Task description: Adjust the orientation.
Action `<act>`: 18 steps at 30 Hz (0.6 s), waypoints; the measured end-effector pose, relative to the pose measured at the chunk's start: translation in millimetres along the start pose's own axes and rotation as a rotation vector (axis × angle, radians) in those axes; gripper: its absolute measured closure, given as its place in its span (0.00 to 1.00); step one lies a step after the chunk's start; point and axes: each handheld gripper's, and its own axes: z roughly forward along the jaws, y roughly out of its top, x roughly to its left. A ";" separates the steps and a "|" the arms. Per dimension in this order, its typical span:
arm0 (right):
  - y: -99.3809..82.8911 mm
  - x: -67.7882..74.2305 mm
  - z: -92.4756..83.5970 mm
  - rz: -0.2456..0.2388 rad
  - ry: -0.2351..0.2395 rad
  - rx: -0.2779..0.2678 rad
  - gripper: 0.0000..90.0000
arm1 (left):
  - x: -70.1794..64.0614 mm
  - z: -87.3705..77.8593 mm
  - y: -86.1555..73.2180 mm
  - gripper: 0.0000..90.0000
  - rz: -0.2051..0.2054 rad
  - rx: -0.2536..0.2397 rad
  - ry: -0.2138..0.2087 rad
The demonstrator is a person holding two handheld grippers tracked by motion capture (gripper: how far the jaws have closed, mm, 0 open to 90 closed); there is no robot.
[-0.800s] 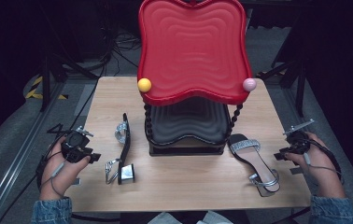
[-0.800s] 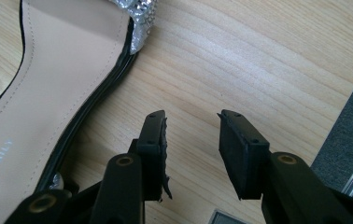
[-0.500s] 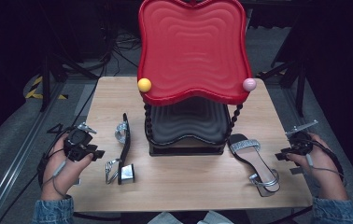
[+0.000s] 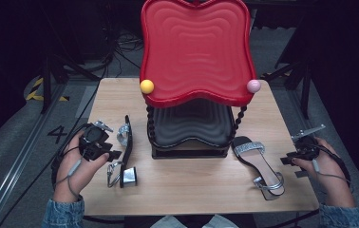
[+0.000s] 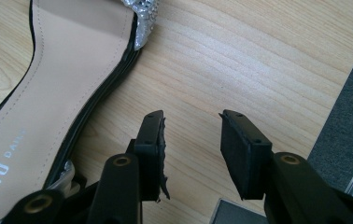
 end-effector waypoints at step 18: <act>2.0 2.2 2.1 -0.018 0.003 0.001 0.66 | -11.8 36.4 -3.2 0.58 0.028 0.301 0.009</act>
